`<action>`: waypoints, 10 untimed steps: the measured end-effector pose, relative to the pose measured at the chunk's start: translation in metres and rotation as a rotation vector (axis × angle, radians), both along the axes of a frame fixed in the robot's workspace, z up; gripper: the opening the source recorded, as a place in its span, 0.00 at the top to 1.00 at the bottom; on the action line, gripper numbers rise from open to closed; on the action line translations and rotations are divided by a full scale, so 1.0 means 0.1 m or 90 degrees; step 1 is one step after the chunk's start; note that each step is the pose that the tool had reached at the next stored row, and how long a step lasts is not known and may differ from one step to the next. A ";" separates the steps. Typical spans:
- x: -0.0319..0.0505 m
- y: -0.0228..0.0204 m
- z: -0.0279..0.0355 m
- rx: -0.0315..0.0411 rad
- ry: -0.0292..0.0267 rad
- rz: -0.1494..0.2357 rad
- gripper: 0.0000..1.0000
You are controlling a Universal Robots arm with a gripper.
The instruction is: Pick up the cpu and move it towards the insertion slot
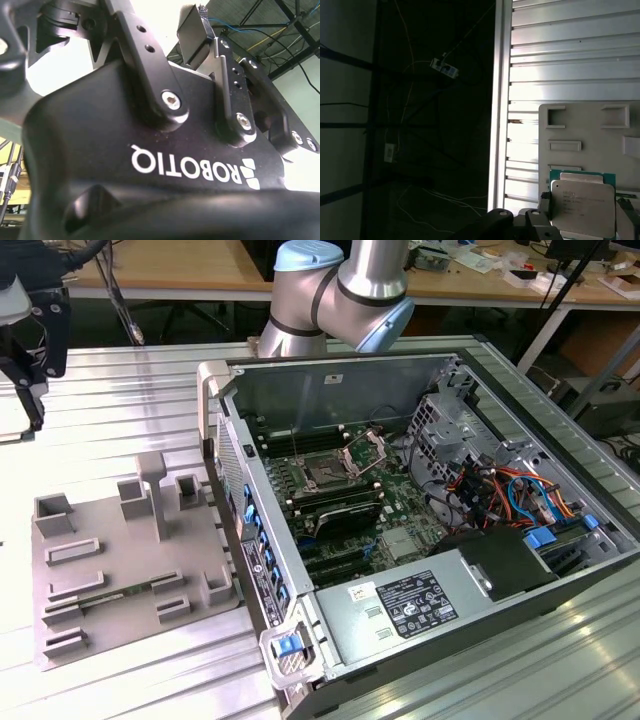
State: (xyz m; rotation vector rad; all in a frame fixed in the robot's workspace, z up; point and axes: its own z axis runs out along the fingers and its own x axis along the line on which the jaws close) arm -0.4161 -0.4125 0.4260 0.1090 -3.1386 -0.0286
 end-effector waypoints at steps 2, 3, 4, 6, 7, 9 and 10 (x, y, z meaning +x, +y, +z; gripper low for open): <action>0.015 0.000 0.000 0.0000 0.0000 0.000 0.47; 0.020 0.000 0.000 0.0000 0.0000 0.000 0.47; 0.029 0.000 0.000 0.0000 0.0001 0.000 0.47; 0.045 0.000 0.000 0.0000 0.0000 0.000 0.47; 0.059 0.000 0.000 0.0000 0.0001 0.000 0.47; 0.086 0.000 0.000 0.0000 0.0000 0.000 0.47; 0.093 0.000 0.000 0.0000 0.0000 0.000 0.47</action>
